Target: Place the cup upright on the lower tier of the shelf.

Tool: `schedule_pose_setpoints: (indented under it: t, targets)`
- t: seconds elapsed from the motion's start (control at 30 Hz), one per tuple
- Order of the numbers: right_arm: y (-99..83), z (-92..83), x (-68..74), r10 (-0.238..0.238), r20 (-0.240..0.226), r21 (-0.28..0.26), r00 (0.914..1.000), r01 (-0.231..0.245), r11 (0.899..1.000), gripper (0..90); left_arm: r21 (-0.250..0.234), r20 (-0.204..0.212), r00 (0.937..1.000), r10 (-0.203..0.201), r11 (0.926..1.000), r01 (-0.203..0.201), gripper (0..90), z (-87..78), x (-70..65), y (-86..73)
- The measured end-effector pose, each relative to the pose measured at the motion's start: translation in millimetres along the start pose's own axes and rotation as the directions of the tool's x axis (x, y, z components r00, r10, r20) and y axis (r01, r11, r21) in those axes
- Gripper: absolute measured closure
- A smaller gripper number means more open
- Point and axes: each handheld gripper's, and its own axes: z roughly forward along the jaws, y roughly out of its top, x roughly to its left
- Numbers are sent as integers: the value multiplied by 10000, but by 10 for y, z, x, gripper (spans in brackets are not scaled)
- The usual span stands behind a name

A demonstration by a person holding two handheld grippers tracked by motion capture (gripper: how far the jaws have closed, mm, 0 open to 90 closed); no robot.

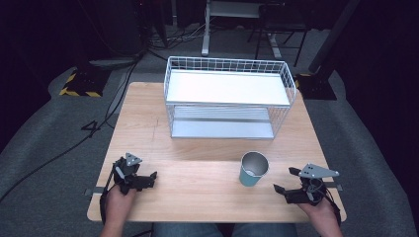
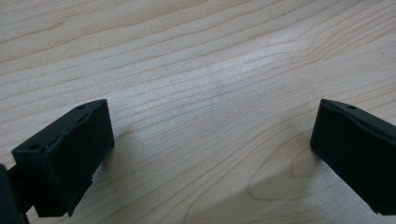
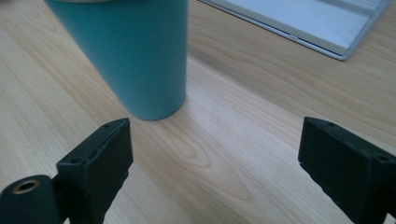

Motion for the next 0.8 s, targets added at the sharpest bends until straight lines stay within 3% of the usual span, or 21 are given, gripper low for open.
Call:
schedule_pose_setpoints:
  t: [0.4,0.57,0.8]
  targets:
    - [98,216,210,-288,-820,38,9962,292,9996,39,-1,17,10000,-33,10000,33,0,2,-3,1]
    - [137,339,295,-600,-946,125,9937,615,9980,20,-4,15,10000,-34,10000,34,0,2,-3,1]
    - [157,470,337,-494,-1011,-22,9936,494,9988,5,-1,18,10000,-34,10000,34,0,2,-3,1]
